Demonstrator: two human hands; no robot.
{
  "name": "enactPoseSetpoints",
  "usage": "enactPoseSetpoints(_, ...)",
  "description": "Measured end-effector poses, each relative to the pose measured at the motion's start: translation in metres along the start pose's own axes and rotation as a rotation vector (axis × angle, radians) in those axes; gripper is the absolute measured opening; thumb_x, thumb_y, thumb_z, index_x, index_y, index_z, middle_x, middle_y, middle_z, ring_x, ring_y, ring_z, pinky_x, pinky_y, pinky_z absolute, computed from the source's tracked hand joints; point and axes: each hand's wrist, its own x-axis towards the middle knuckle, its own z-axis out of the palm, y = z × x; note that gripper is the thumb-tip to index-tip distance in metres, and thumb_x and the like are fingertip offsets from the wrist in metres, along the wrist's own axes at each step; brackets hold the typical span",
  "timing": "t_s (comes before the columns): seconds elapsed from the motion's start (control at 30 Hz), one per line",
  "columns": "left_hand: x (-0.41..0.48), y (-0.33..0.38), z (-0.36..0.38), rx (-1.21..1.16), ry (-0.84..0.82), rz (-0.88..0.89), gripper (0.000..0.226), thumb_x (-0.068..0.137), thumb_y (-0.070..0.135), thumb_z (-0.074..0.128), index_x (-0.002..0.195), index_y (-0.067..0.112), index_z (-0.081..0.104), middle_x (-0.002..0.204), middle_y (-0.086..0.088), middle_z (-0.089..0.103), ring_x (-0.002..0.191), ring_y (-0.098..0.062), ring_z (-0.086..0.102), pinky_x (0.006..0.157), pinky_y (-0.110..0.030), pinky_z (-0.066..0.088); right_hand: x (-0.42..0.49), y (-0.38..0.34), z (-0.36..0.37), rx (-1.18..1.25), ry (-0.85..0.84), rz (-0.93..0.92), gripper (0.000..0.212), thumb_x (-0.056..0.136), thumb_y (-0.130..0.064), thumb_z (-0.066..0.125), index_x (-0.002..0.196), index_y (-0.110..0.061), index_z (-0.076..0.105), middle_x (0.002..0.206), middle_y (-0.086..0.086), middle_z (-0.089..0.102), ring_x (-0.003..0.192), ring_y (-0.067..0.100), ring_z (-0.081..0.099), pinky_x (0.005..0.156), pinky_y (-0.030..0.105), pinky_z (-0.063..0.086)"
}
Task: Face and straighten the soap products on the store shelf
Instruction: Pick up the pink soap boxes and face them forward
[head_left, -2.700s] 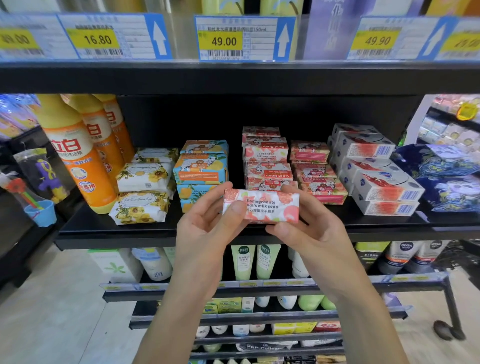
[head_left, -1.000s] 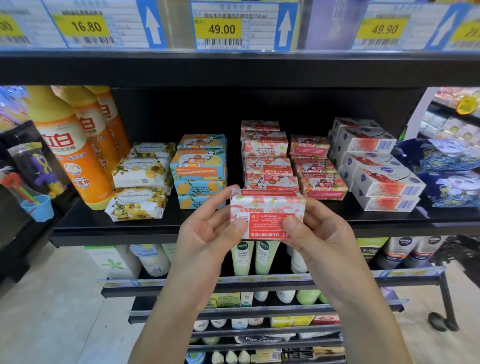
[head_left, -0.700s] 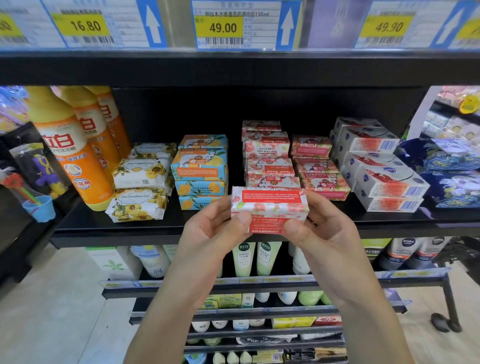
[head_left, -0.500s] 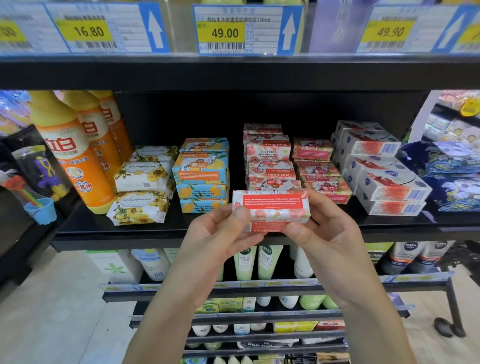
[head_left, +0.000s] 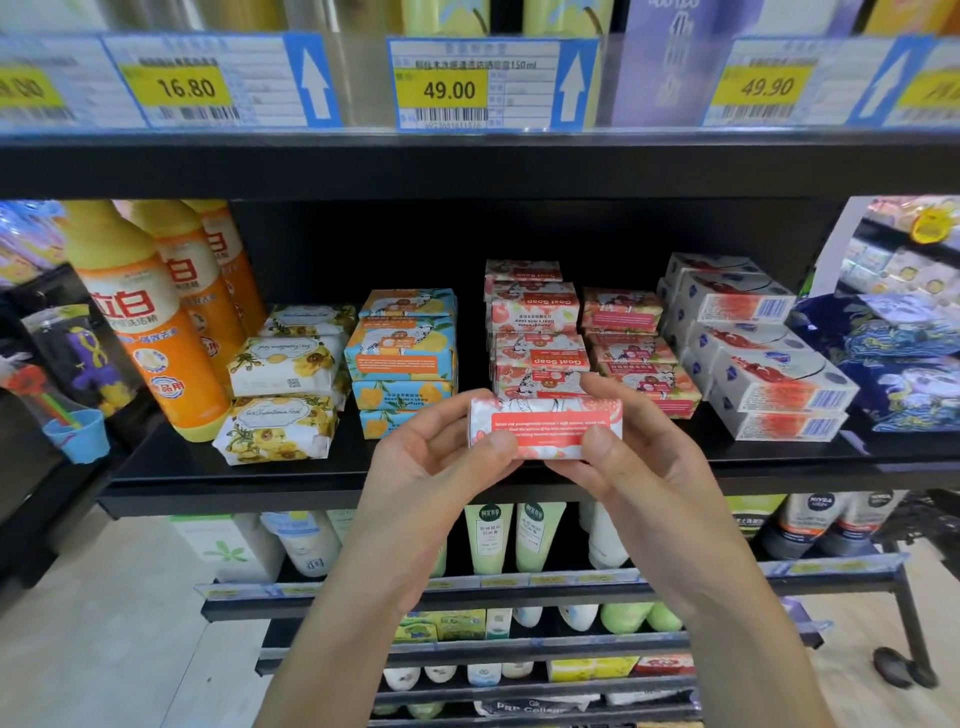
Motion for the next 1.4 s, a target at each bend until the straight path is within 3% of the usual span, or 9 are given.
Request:
enactPoseSetpoints(0.27,-0.002,0.001,0.000,0.067,-0.017,0.043,0.069,0.068,0.032,0.083,0.132,0.018,0.062,0.122,-0.006,0.074,0.117,-0.022,0.069,0.098,-0.033,0.057,-0.001,-0.002,0.003,-0.022,0.057,0.031,0.095,0.051,-0.060,0.095,0.131,-0.017,0.065,0.125,0.007,0.073,0.120,0.023,0.068,0.098,0.033,0.057)
enactPoseSetpoints(0.37,-0.003,0.001,0.001,0.079,-0.014,0.050,0.061,0.075,0.019,0.082,0.133,0.019,0.062,0.120,-0.006,0.075,0.115,-0.021,0.070,0.092,-0.028,0.057,-0.003,-0.002,0.003,-0.026,0.072,0.022,0.096,0.047,-0.060,0.096,0.129,-0.020,0.066,0.124,0.005,0.074,0.118,0.022,0.069,0.094,0.031,0.057)
enactPoseSetpoints(0.5,-0.005,0.002,0.001,0.086,-0.025,0.067,0.059,0.078,0.013,0.075,0.135,0.023,0.061,0.123,-0.003,0.074,0.114,-0.019,0.070,0.089,-0.024,0.057,-0.005,-0.003,0.003,0.030,0.031,0.006,0.095,0.051,-0.050,0.099,0.133,-0.017,0.065,0.128,0.008,0.072,0.118,0.025,0.068,0.088,0.024,0.057)
enactPoseSetpoints(0.73,-0.006,0.001,0.003,0.050,-0.047,0.041,0.069,0.078,0.024,0.082,0.142,0.024,0.055,0.131,-0.005,0.069,0.121,-0.023,0.067,0.099,-0.035,0.056,-0.005,0.002,-0.004,0.083,-0.038,-0.138,0.087,0.061,-0.030,0.098,0.136,-0.013,0.059,0.134,0.014,0.065,0.125,0.034,0.063,0.097,0.040,0.056)
enactPoseSetpoints(0.87,-0.006,0.000,0.004,-0.009,-0.024,0.026,0.058,0.081,0.020,0.076,0.136,0.017,0.059,0.123,-0.008,0.073,0.114,-0.026,0.071,0.087,-0.031,0.060,-0.008,0.006,-0.009,0.042,-0.098,-0.193,0.076,0.072,-0.013,0.091,0.138,-0.011,0.054,0.132,0.011,0.065,0.126,0.034,0.061,0.099,0.044,0.056)
enactPoseSetpoints(1.0,-0.008,-0.005,0.004,0.015,0.016,0.055,0.057,0.079,0.015,0.076,0.134,0.018,0.060,0.122,-0.005,0.074,0.113,-0.024,0.071,0.085,-0.032,0.061,-0.011,0.004,-0.012,-0.200,-0.118,-0.213,0.067,0.079,0.005,0.078,0.137,-0.016,0.052,0.130,0.003,0.066,0.124,0.024,0.061,0.100,0.038,0.054)
enactPoseSetpoints(1.1,-0.009,-0.008,0.004,0.040,0.075,0.070,0.062,0.075,0.014,0.079,0.134,0.022,0.061,0.122,0.000,0.074,0.112,-0.021,0.072,0.088,-0.033,0.061,-0.014,-0.003,-0.013,-0.557,-0.045,-0.241,0.075,0.077,-0.017,0.087,0.140,-0.033,0.051,0.142,-0.013,0.056,0.134,0.011,0.052,0.106,0.033,0.048)
enactPoseSetpoints(1.23,-0.012,-0.011,0.011,0.069,0.081,0.070,0.066,0.076,0.011,0.087,0.135,0.022,0.061,0.120,0.002,0.075,0.110,-0.017,0.072,0.086,-0.029,0.060,-0.014,-0.009,-0.010,-1.022,-0.060,-0.328,0.089,0.072,-0.040,0.089,0.148,-0.042,0.043,0.144,-0.038,0.032,0.139,-0.014,0.028,0.110,0.007,0.025)
enactPoseSetpoints(1.4,-0.017,-0.018,0.023,0.097,0.042,0.074,0.066,0.073,0.013,0.078,0.137,0.020,0.060,0.119,0.003,0.075,0.109,-0.019,0.072,0.086,-0.030,0.060,-0.012,-0.002,-0.008,-1.183,-0.084,-0.442,0.080,0.074,-0.039,0.089,0.145,-0.027,0.054,0.133,-0.021,0.047,0.128,0.007,0.044,0.109,0.026,0.036)
